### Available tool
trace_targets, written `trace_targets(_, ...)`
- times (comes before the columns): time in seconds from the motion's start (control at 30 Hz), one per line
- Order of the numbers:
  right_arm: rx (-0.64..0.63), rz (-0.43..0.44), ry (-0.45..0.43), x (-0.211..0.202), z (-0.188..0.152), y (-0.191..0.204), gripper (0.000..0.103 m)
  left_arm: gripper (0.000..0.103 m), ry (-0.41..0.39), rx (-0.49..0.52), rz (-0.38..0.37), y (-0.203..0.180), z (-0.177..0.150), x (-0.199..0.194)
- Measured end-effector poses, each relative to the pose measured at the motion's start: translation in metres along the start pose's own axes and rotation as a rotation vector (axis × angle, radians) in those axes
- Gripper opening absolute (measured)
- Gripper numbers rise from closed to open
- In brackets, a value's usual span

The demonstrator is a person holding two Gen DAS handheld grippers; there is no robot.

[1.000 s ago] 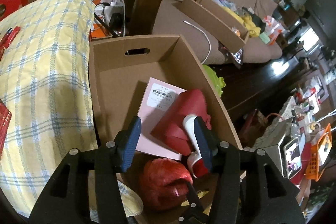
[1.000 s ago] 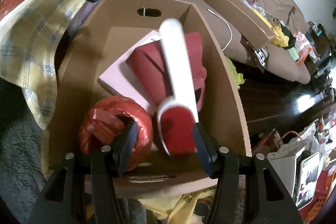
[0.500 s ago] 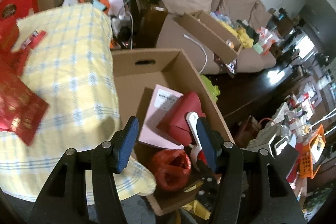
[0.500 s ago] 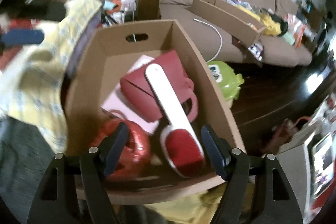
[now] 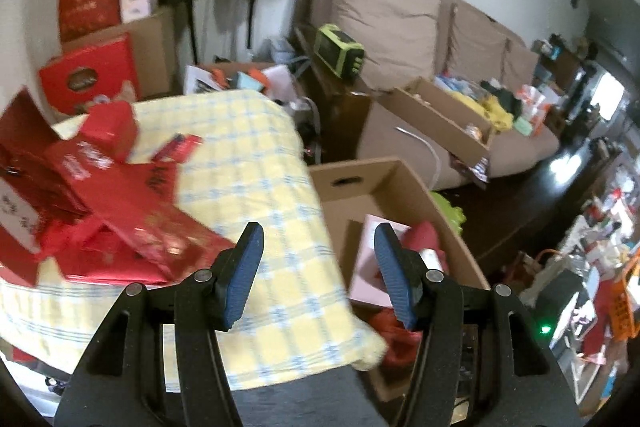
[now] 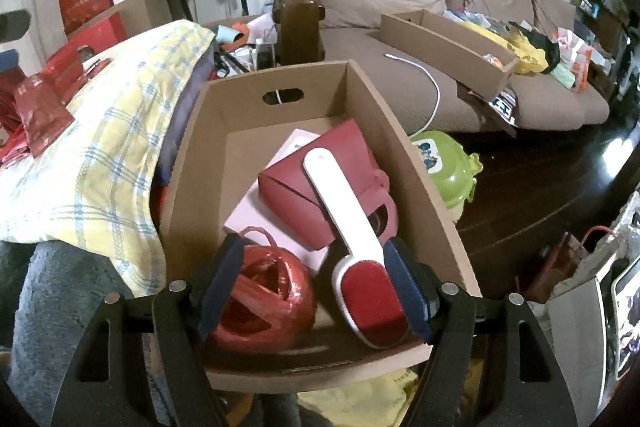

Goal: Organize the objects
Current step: 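Withdraw both grippers from the box back toward the table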

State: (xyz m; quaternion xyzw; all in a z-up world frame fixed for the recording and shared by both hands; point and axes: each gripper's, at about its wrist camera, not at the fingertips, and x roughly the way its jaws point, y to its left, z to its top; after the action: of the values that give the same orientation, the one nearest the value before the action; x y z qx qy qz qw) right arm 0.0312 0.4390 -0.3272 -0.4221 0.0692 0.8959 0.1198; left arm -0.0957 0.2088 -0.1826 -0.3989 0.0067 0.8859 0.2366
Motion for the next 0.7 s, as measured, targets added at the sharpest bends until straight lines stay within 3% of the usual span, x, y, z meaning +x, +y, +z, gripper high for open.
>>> trace_targets(0.13,0.005,0.011,-0.01,-0.002,0.001,0.0,0.065,0.054,-0.034,-0.042,0.033,0.025,0.008,-0.014)
trace_targets(0.43,0.027,0.078,0.009,-0.004,0.002,-0.001,0.027,0.055,-0.165,-0.112,0.221,0.102,0.031,-0.066)
trace_targets(0.53,0.018,0.087,-0.01,-0.014,0.007,0.003,0.025,0.055,-0.178,-0.107,0.279,0.119,0.033,-0.077)
trace_targets(0.7,-0.005,0.106,-0.06,-0.039,0.02,0.015,0.026,0.055,-0.183,-0.144,0.263,0.144,0.033,-0.086)
